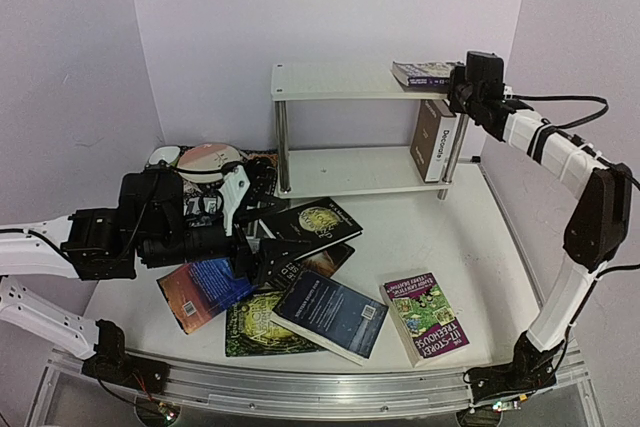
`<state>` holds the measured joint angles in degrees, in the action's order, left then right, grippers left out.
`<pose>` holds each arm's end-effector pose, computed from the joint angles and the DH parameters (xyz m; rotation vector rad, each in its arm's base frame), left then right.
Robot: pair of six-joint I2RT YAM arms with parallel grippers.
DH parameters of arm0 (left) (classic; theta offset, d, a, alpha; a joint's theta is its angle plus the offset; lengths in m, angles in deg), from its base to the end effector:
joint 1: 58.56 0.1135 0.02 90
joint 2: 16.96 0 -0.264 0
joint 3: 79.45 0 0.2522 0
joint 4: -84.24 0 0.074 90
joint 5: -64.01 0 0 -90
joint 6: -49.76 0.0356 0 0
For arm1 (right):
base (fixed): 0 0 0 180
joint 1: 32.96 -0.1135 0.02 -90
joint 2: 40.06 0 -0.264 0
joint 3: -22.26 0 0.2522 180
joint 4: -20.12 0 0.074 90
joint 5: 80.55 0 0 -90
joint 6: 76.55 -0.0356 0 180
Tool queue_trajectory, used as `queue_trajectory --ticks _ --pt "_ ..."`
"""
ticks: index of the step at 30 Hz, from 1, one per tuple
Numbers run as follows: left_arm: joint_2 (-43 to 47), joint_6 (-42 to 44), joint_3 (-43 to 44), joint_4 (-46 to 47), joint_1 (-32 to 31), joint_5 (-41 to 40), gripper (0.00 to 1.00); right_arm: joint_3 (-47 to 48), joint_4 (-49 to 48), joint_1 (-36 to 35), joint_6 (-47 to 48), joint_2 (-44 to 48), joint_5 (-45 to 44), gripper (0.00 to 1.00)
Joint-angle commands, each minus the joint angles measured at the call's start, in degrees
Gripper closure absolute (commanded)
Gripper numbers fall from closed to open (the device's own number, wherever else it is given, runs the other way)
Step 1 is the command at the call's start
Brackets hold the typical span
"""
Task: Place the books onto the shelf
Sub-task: Place the book on the shelf.
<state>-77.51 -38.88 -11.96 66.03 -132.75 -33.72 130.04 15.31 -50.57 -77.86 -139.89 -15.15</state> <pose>0.0721 -0.2370 0.3525 1.0428 1.5115 -0.7932 0.4035 0.1125 0.4320 1.1800 0.9181 1.2863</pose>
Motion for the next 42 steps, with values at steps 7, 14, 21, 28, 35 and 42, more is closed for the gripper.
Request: queue_trajectory --ticks 7,14,21,28,35,42 --pt "1.05 -0.84 -0.3 1.11 0.21 -1.68 0.14 11.23 0.59 0.05 -2.02 -4.8 -1.5 0.95" --pt "1.76 -0.84 -0.65 1.02 0.15 -1.73 0.14 14.92 4.38 0.03 -2.86 -6.57 -2.02 0.84" --pt "2.65 -2.63 -1.42 0.94 0.2 -1.87 0.14 14.15 7.0 0.03 -2.9 -4.51 -0.98 0.57" --pt "2.69 -3.12 -1.64 0.84 0.19 -1.68 0.14 8.7 7.3 0.03 -1.52 1.13 -2.25 0.8" --pt "2.07 -3.12 -1.37 0.77 0.18 -0.78 0.13 6.52 8.5 0.03 -1.44 3.51 -1.04 0.34" --pt "2.33 -3.43 -1.75 0.6 0.18 -0.68 0.14 2.15 10.63 0.07 -1.95 6.77 0.07 0.27"
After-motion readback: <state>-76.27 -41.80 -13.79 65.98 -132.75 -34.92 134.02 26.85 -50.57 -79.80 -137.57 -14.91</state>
